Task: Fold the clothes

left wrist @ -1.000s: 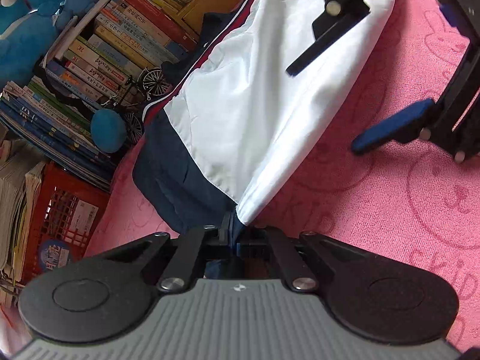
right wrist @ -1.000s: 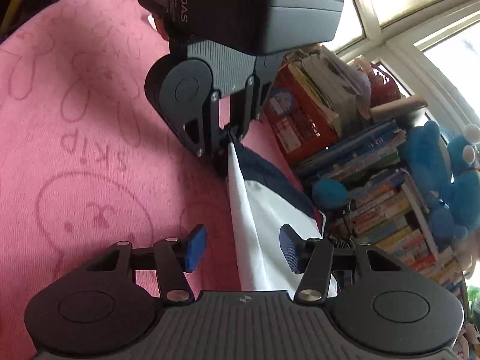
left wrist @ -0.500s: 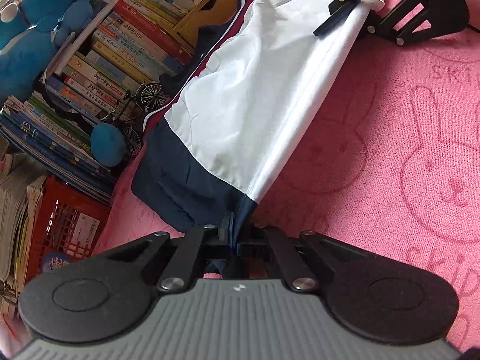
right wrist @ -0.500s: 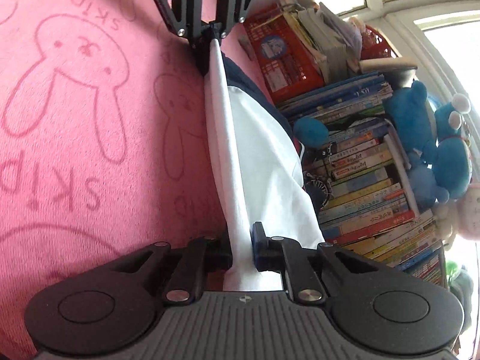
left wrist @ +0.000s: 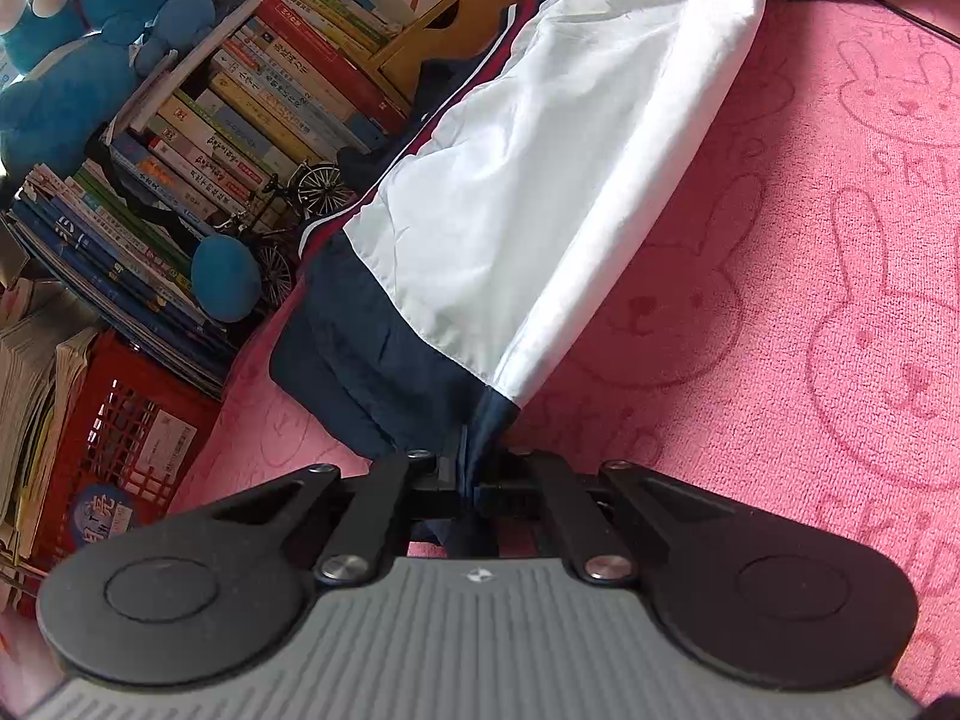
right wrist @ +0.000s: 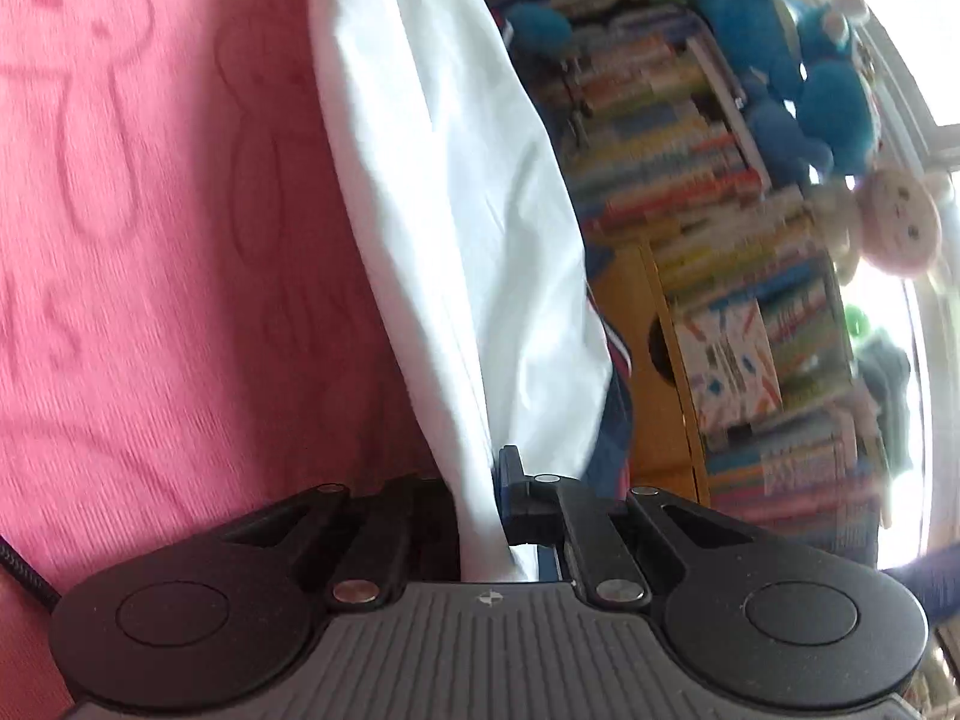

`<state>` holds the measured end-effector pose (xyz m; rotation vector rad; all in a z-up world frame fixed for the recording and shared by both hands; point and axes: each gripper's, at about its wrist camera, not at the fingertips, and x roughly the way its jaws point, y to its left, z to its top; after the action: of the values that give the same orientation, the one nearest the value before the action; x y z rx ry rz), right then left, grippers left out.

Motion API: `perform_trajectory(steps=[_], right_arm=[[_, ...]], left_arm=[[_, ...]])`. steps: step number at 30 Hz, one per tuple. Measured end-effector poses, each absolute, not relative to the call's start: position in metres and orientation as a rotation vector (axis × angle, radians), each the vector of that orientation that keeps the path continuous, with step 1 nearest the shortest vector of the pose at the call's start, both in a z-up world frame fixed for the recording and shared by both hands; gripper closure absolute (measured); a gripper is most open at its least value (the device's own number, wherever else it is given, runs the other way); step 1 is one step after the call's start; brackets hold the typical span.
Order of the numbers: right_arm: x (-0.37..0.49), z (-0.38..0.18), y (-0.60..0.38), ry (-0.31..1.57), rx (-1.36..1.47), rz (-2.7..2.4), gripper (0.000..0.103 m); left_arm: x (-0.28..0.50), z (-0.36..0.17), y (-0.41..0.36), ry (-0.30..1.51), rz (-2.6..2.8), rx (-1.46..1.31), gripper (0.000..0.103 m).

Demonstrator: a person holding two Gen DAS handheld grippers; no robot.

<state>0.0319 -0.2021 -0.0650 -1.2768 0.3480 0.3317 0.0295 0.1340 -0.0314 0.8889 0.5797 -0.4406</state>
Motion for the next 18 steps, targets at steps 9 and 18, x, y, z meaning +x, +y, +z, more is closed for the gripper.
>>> perform_trajectory(steps=[9,18], right_arm=[[0.023,-0.064,-0.222,0.316,-1.271,0.248,0.097],[-0.032,-0.018,-0.237,0.217,-1.285,0.279,0.097]], left_arm=[[0.019,-0.035,0.123,0.573,-0.396,1.029,0.100],[-0.029,0.002,0.133,0.601,-0.430,1.041,0.100]])
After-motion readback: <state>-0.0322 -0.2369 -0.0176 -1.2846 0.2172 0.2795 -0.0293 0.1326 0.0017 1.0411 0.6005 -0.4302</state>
